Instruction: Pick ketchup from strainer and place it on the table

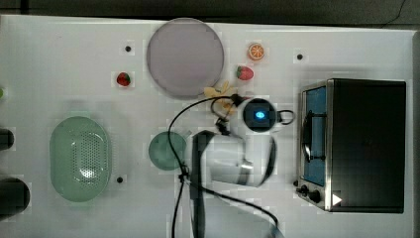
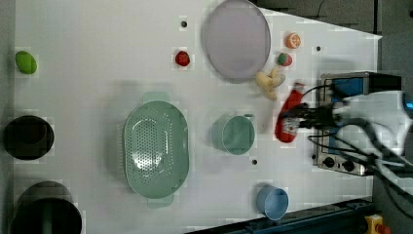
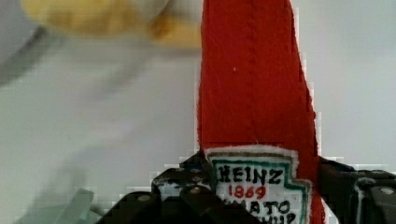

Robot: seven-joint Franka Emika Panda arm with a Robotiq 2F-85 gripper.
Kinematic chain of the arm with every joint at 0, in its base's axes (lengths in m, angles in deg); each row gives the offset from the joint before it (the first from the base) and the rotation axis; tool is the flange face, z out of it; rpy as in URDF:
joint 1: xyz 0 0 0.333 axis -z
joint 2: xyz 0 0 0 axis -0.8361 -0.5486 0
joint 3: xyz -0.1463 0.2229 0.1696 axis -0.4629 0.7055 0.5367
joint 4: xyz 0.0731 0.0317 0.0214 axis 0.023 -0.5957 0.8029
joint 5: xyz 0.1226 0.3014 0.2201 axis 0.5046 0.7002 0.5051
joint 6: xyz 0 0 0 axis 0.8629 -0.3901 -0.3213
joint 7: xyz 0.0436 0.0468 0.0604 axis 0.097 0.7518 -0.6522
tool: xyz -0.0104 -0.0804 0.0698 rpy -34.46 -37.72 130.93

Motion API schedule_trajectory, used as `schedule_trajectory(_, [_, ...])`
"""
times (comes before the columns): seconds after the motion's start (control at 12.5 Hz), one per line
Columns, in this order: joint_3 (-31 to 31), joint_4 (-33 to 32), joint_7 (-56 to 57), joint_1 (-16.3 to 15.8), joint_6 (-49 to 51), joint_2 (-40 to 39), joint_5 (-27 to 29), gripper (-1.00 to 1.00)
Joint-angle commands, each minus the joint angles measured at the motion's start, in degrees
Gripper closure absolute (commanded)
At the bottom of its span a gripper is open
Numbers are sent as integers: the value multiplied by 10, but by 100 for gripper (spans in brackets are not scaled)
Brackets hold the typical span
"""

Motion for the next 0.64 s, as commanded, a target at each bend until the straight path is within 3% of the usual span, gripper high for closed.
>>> schedule_trajectory(0.08, [6,-6,26,-15,-33,-25,4,-25])
schedule_trajectory(0.16, [5,-6,25,-15,-42,-34,4,-31])
schedule_trajectory(0.4, [4,-5,25,-15,-47,-29,4,-95])
schedule_trajectory(0.64, [12,13,9,-15,-5,41,8,-100])
